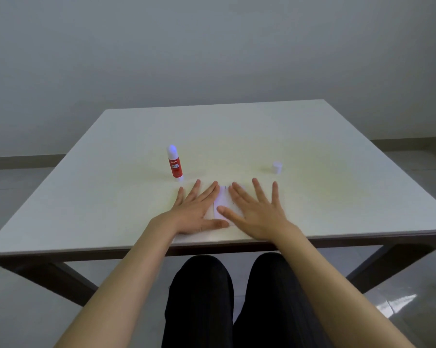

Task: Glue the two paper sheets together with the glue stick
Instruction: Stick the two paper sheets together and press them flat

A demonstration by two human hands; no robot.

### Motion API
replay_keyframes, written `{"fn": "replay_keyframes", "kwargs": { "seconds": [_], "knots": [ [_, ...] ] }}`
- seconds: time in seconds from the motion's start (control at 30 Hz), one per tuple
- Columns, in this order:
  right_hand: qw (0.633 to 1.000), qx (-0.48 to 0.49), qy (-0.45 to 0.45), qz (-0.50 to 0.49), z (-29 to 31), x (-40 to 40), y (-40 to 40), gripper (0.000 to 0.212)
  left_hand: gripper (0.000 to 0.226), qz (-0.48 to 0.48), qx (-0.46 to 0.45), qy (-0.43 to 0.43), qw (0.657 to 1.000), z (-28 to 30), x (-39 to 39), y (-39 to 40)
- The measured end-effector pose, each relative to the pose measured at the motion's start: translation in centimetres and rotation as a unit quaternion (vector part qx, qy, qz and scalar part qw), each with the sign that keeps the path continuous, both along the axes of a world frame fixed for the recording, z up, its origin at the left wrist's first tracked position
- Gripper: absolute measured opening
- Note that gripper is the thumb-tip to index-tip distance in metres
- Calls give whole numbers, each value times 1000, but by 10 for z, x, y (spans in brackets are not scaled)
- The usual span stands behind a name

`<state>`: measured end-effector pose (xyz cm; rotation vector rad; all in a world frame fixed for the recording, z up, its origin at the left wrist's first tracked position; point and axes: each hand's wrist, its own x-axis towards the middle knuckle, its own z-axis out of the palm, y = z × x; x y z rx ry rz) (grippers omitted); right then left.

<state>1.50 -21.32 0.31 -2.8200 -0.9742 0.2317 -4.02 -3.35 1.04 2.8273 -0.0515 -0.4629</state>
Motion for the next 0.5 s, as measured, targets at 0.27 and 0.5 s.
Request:
{"fn": "replay_keyframes", "kwargs": {
  "seconds": [0.27,0.5],
  "knots": [
    [996,18,2,83,-11,-10,0,89,94,1,-5,2,1000,0,1,1],
    [996,29,-22,83,-14,-31,1,97,97,3,-7,-2,1000,1,0,1]
  ]
}}
